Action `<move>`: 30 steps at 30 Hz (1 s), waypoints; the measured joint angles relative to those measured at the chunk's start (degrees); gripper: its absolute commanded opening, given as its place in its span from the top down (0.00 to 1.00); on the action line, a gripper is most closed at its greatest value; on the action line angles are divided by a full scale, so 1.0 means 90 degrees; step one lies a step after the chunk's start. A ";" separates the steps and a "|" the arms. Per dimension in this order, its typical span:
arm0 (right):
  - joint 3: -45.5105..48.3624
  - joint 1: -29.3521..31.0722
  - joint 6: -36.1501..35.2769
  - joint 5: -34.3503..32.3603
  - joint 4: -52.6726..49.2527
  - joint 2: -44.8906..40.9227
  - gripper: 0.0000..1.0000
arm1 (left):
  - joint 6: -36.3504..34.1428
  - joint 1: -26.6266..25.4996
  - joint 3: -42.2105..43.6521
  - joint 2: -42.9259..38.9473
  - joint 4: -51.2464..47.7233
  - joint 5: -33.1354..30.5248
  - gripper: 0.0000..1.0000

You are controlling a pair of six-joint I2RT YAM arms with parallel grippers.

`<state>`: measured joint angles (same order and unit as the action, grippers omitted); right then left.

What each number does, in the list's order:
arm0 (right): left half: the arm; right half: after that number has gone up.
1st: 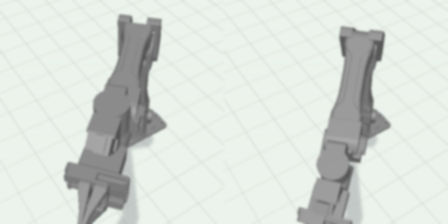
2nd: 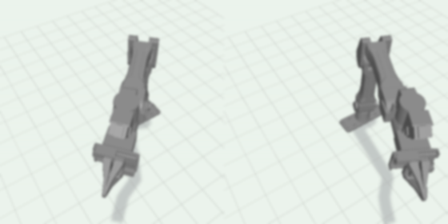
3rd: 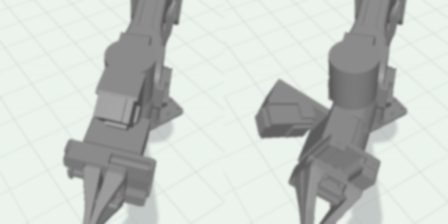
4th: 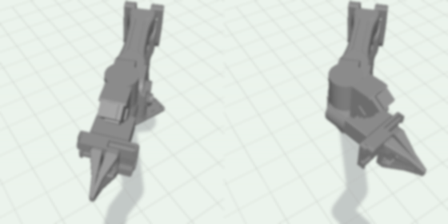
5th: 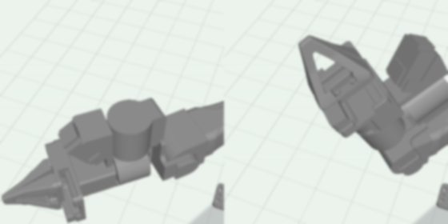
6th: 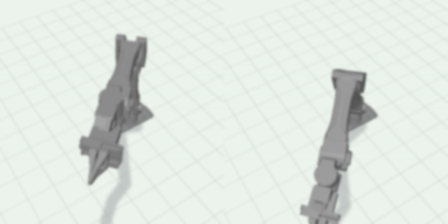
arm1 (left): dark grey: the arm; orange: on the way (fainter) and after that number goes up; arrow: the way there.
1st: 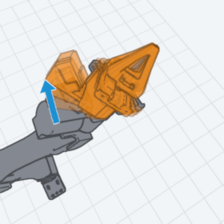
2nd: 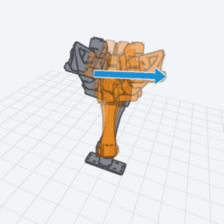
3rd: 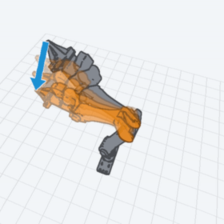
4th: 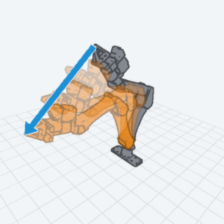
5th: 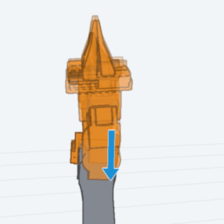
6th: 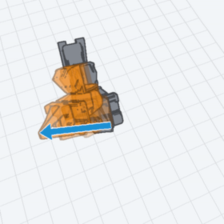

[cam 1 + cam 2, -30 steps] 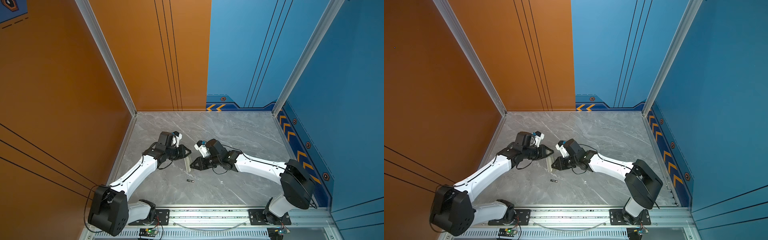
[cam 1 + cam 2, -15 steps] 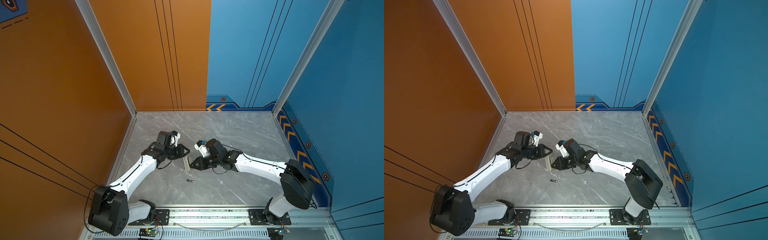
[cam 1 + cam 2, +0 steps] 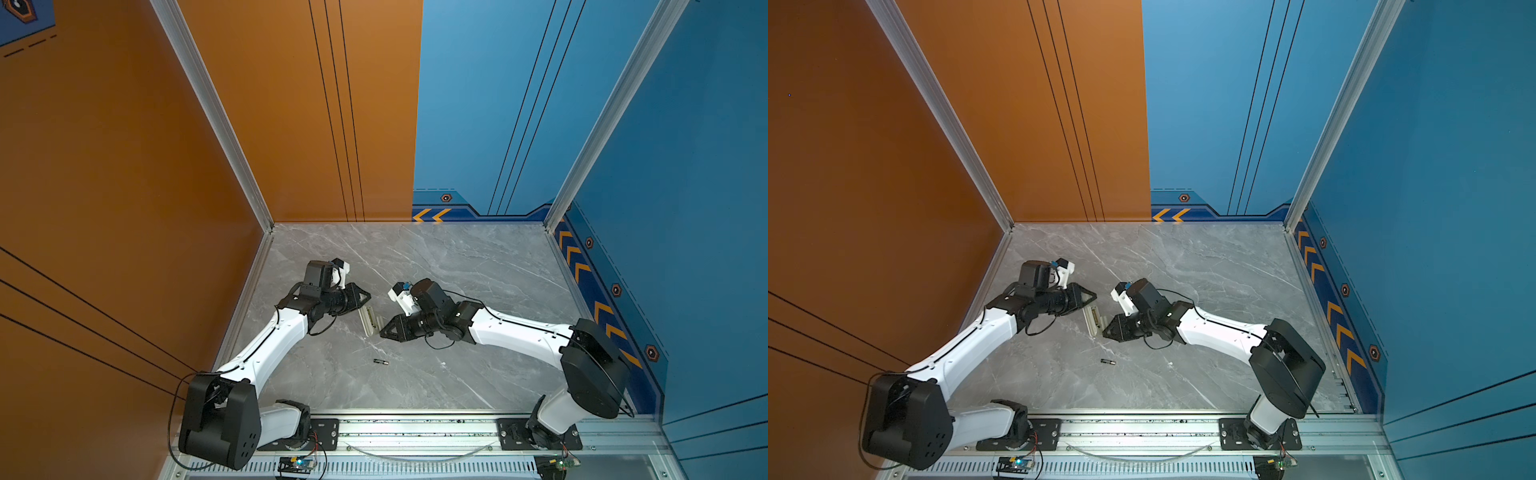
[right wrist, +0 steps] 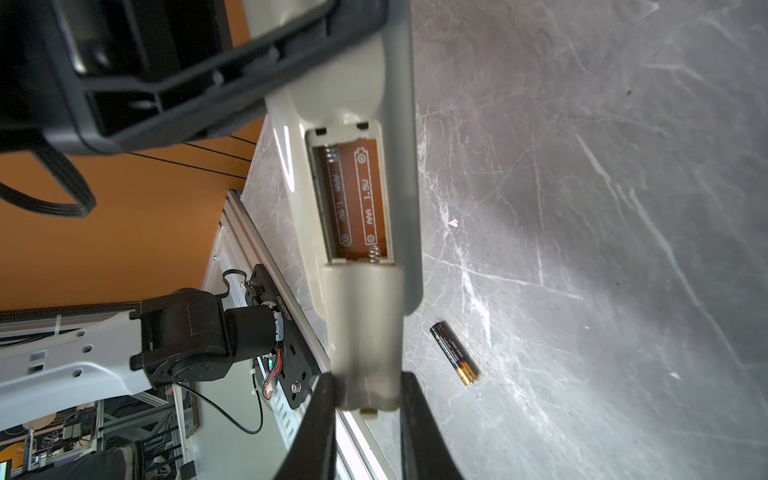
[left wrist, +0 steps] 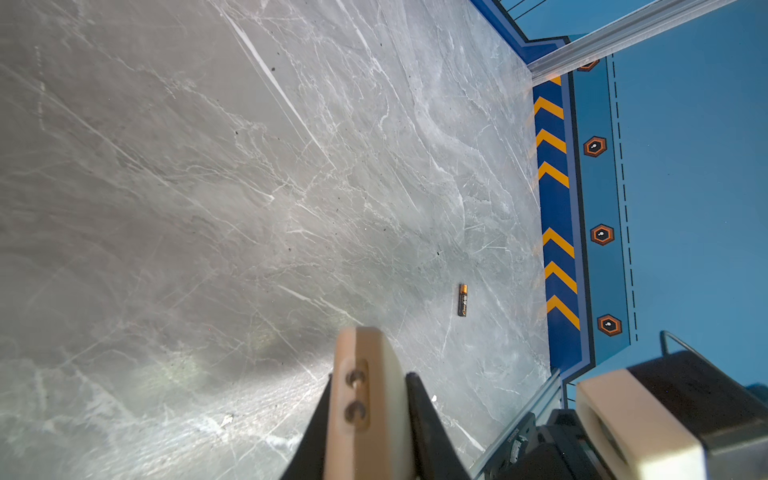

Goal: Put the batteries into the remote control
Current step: 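Carry the cover away with the right gripper while the left holds the remote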

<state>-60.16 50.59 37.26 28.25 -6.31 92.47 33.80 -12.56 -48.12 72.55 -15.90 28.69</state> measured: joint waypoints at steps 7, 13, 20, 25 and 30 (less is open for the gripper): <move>-0.0032 -0.0172 -0.0284 -0.0204 -0.0525 -0.0017 0.80 | -0.0197 0.0146 0.0000 -0.0049 -0.0175 0.0000 1.00; -0.0083 -0.0398 -0.0656 -0.0505 -0.1115 -0.0126 0.80 | -0.0313 0.0158 0.0000 -0.0199 -0.0216 0.0002 1.00; -0.0221 -0.0695 -0.1200 -0.1005 -0.1838 -0.0311 0.80 | -0.0403 0.0199 0.0000 -0.0374 -0.0301 0.0007 1.00; -0.0323 -0.0833 -0.1603 -0.1472 -0.2322 -0.0311 0.80 | -0.0454 0.0199 0.0049 -0.0500 -0.0328 0.0024 1.00; -0.0491 -0.0894 -0.2021 -0.2062 -0.2798 -0.0308 0.79 | -0.0493 0.0199 0.0146 -0.0619 -0.0364 0.0080 1.00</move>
<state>-64.58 42.54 19.07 9.69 -31.48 89.69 29.36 -10.76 -46.81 66.98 -19.18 29.41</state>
